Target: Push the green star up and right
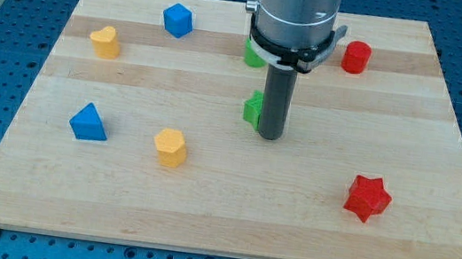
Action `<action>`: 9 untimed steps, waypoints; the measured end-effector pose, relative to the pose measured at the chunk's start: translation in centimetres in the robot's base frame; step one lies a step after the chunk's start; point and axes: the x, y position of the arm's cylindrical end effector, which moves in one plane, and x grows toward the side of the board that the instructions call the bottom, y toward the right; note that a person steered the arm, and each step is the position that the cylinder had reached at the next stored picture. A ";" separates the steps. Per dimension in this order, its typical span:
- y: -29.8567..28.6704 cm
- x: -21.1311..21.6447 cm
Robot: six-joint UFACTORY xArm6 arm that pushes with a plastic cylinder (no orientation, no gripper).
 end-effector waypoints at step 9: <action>-2.0 -3.5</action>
